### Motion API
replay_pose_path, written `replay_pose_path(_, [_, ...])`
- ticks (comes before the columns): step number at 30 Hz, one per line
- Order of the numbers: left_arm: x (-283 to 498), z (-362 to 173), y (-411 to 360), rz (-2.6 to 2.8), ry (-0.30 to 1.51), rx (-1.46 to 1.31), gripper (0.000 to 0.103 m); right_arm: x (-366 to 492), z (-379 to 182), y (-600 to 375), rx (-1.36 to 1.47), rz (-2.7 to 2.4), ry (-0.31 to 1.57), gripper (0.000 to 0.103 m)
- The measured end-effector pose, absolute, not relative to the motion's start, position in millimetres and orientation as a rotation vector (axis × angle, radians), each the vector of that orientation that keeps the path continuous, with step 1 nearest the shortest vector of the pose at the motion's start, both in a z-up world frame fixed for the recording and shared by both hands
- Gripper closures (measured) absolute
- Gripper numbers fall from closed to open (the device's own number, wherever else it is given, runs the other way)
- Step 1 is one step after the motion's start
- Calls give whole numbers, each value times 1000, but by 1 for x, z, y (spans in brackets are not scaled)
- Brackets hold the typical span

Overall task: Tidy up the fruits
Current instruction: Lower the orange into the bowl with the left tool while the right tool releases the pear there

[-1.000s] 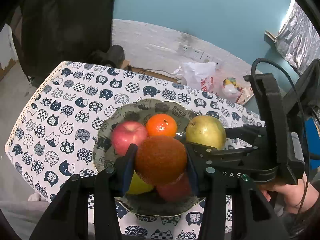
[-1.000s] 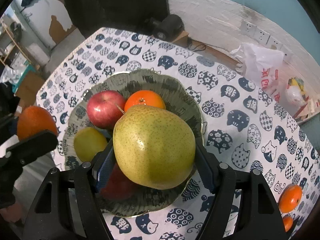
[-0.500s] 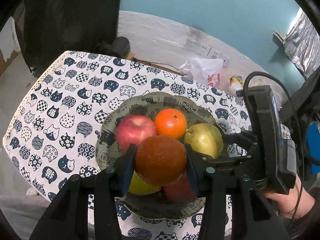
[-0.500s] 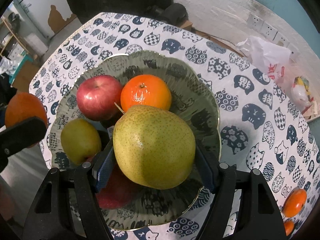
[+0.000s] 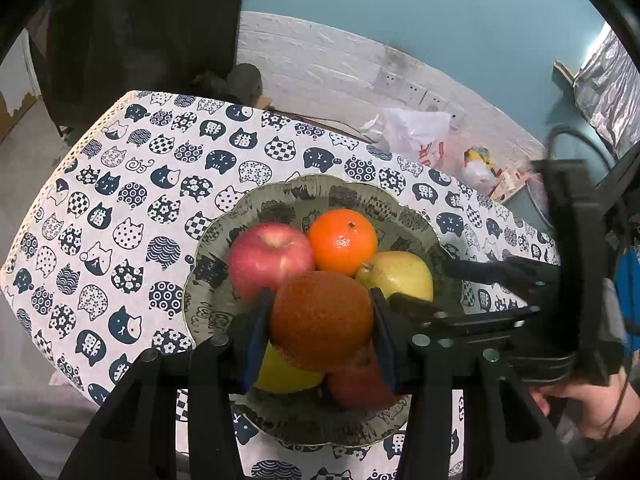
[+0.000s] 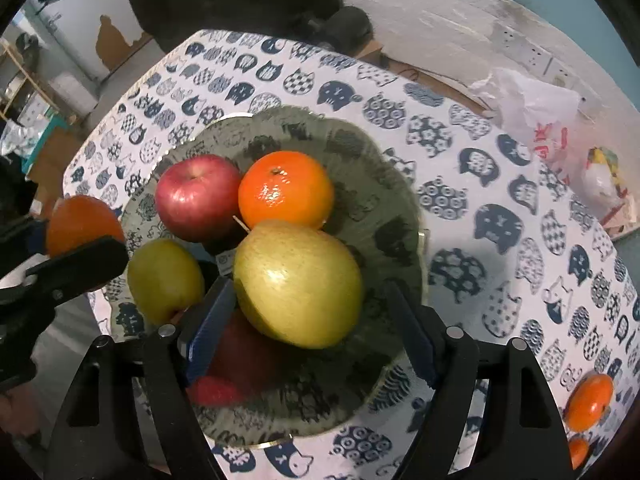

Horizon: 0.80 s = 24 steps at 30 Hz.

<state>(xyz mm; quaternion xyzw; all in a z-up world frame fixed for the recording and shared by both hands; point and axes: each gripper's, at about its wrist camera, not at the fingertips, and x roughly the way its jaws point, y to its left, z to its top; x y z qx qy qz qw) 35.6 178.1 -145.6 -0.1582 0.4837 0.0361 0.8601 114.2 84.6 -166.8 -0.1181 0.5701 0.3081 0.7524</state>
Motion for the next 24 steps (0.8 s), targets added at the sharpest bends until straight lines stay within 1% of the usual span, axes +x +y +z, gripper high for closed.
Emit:
replay_pose_path(11, [49, -161, 172, 71, 1056, -333, 55, 116, -125, 45, -168, 615, 1187, 23])
replay_pose_path(16, [54, -169, 169, 74, 1073, -335, 56, 112, -117, 35, -163, 612, 1177, 23])
replay_pose_path(24, [62, -166, 160, 59, 1062, -319, 55, 102, -115, 29, -179, 628, 1172, 23])
